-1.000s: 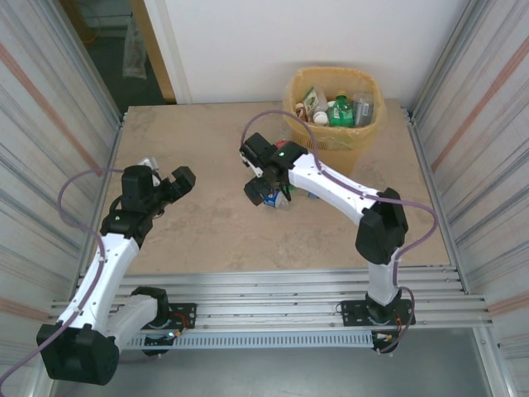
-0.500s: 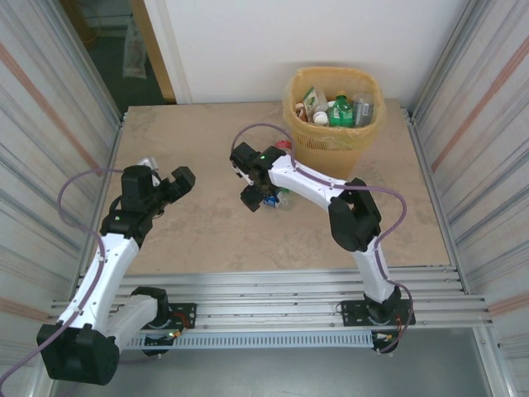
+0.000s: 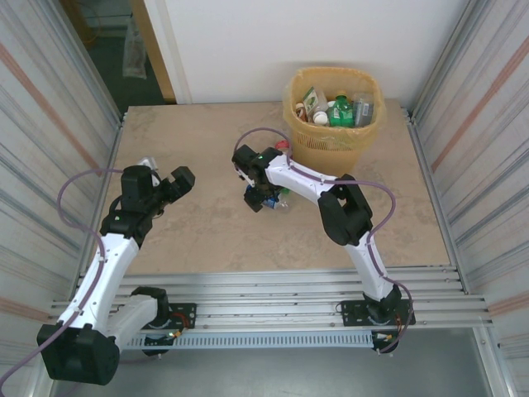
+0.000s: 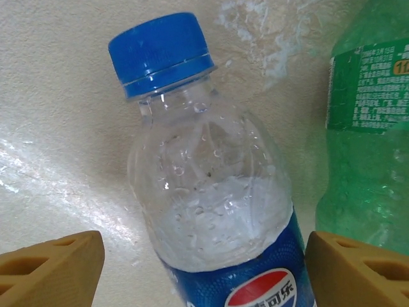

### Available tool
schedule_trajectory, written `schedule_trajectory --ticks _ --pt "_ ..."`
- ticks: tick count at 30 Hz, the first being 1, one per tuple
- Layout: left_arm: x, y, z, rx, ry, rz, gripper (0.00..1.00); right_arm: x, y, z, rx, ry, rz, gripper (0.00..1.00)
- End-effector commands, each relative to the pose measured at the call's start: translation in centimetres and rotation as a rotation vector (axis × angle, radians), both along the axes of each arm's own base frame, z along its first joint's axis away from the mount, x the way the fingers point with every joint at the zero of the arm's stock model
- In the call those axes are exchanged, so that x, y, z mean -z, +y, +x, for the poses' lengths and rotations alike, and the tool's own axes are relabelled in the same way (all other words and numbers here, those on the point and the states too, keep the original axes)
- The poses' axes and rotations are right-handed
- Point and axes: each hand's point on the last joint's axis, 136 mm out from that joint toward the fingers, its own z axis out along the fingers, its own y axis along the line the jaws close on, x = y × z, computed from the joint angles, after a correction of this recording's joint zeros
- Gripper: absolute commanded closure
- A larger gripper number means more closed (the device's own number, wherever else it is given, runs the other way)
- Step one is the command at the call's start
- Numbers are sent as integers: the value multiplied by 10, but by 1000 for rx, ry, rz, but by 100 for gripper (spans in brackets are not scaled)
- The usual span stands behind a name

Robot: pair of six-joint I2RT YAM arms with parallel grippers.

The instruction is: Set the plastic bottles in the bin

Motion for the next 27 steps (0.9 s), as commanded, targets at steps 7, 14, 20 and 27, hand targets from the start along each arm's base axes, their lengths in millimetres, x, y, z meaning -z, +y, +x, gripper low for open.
schedule_trajectory --ticks 7,14,20,27 --pt "6 6 -3 -25 9 -5 1 29 2 -25 -6 130 24 24" --pt "6 6 -3 -26 9 -5 1 38 7 -32 2 170 46 24" --pt "7 7 -3 -29 9 -6 1 35 16 -38 -5 182 71 40" --pt "8 8 -4 -31 11 -6 1 1 27 -38 -1 144 142 59"
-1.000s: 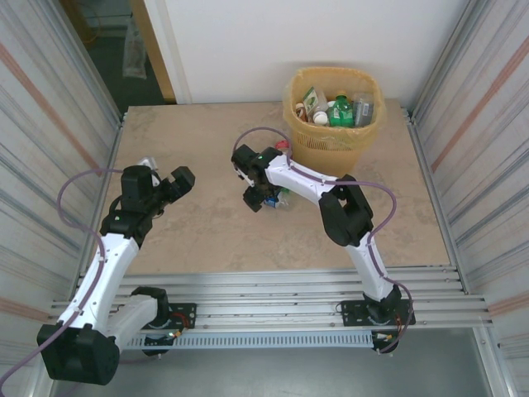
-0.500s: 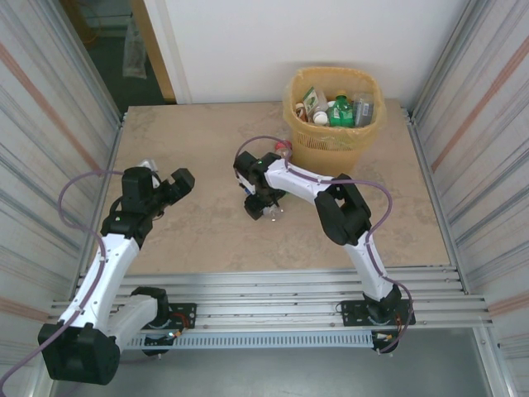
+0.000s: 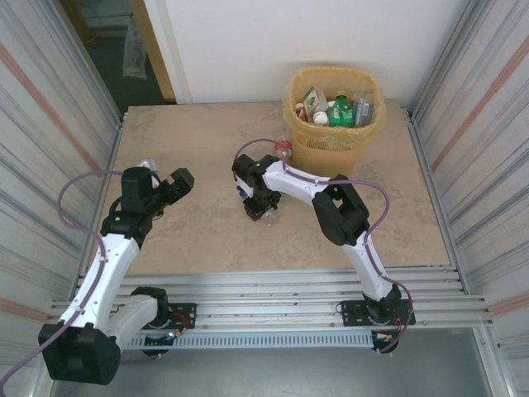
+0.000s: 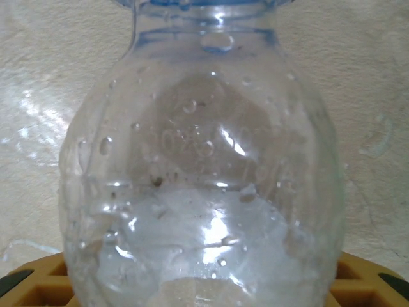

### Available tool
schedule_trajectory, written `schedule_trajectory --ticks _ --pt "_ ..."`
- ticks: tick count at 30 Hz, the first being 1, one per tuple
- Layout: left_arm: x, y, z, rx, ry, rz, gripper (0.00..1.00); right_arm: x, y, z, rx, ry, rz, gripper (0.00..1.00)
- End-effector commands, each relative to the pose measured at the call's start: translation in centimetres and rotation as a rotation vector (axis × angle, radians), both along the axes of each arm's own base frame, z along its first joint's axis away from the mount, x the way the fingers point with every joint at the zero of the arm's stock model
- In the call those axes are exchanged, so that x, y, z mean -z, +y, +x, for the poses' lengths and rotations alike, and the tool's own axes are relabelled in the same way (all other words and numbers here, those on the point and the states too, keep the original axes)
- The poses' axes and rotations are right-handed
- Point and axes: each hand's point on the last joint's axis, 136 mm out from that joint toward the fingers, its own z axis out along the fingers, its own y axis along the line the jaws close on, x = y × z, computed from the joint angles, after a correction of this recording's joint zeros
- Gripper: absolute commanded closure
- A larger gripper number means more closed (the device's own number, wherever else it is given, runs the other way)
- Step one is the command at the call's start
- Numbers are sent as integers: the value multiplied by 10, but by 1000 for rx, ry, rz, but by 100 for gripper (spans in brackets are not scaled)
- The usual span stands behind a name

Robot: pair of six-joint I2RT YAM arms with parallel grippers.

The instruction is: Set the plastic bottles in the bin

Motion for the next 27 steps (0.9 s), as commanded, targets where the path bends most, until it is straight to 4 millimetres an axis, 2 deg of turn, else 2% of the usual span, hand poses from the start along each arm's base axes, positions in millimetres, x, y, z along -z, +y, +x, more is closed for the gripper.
schedule_trajectory --ticks 1,4,5,9,15,18,23,27 --pt "-1 4 -3 -19 -8 -5 1 -38 13 -2 7 -32 80 61" --pt "-2 5 -3 -21 -12 -4 1 -60 14 -2 27 -63 112 63" --pt "-1 6 -3 -22 -11 -4 1 -81 20 5 34 -99 153 64" --pt "0 6 -3 -22 -9 -5 1 -129 21 10 62 -170 241 64" --pt "1 5 -2 -20 -9 -9 1 -214 12 20 111 -313 371 65" --pt "2 4 -2 -17 -8 -12 1 -257 3 24 134 -385 445 65" --pt "3 4 -2 -17 -8 -14 1 -320 -22 35 196 -500 561 65" --pt "1 4 0 -13 -11 -17 1 -359 -48 46 260 -577 644 64"
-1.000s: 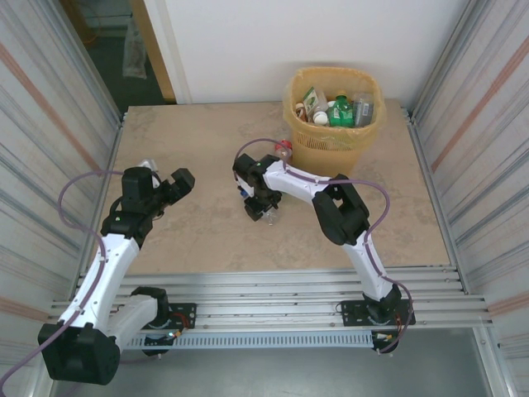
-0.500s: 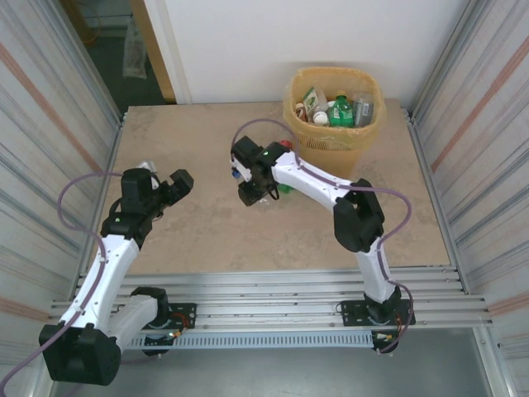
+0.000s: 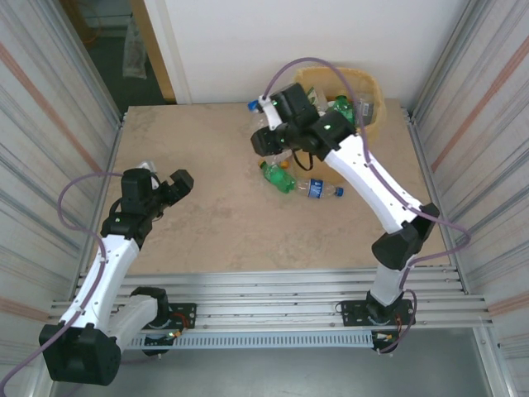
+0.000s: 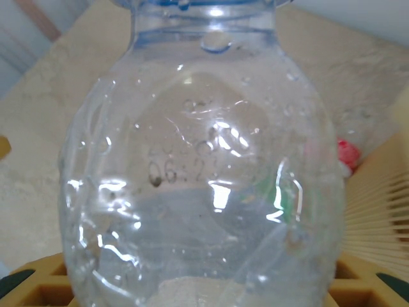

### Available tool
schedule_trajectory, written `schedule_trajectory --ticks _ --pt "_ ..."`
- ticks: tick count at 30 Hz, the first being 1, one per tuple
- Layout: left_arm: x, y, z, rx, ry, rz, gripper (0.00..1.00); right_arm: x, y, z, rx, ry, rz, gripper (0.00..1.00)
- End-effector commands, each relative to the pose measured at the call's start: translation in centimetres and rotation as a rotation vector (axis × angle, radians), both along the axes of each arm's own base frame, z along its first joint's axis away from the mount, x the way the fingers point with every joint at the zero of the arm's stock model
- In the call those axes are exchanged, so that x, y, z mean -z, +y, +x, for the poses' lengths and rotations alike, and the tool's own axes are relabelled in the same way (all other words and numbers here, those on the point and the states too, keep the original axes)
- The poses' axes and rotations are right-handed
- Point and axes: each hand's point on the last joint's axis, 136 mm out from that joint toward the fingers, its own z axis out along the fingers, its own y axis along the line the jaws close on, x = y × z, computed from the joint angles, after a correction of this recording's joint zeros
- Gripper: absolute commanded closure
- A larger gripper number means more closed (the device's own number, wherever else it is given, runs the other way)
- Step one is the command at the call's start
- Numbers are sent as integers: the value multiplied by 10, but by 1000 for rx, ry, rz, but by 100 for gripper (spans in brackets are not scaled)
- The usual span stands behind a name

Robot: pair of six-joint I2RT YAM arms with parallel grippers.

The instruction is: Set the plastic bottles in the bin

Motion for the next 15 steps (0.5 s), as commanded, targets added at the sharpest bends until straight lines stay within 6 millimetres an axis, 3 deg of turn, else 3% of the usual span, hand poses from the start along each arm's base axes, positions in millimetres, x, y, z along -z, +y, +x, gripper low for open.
schedule_trajectory --ticks 1,8,15 --pt "-4 1 2 -7 -16 -18 1 -49 -23 7 66 -78 124 64" --pt "-4 0 4 0 -15 -23 1 -86 -75 37 171 -111 303 63" --pt "-4 -1 4 4 -17 -24 1 -80 -120 82 312 -76 406 63"
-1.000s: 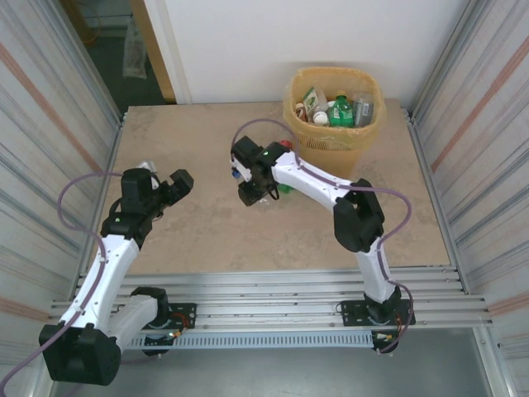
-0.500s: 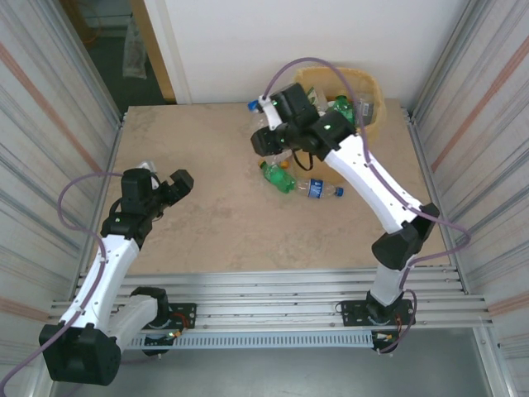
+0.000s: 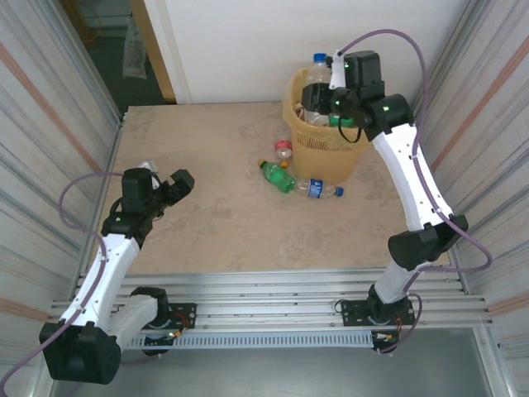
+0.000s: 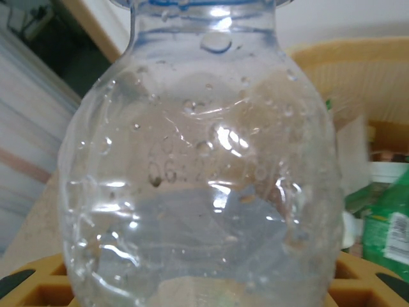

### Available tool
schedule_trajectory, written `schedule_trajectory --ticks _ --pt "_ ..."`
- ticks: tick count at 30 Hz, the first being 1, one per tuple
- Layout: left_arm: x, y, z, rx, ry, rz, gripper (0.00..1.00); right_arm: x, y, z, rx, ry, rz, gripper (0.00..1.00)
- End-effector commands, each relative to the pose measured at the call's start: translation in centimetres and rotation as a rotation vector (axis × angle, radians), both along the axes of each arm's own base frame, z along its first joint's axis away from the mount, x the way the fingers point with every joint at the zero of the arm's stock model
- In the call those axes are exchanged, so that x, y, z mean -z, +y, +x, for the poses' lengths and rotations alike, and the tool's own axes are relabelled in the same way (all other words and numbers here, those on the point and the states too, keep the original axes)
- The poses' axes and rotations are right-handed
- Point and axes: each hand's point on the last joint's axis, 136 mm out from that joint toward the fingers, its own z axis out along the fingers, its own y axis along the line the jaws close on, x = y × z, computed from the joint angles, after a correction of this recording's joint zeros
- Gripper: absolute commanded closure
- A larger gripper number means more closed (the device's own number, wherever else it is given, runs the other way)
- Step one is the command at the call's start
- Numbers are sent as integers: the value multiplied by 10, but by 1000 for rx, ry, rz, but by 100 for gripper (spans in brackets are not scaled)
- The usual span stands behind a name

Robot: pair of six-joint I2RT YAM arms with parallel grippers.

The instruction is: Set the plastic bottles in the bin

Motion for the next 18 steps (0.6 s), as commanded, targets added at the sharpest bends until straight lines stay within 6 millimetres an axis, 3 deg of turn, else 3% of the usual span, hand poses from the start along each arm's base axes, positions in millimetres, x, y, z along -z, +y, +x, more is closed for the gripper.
schedule_trajectory --ticks 1,9,18 --pt "-7 2 3 -8 -24 -16 1 -13 -5 16 19 -6 123 63" --pt "-6 3 1 -16 -24 -15 1 10 -20 56 72 50 166 63" --pt "-4 3 0 -16 -22 -22 1 44 -3 80 56 146 219 61"
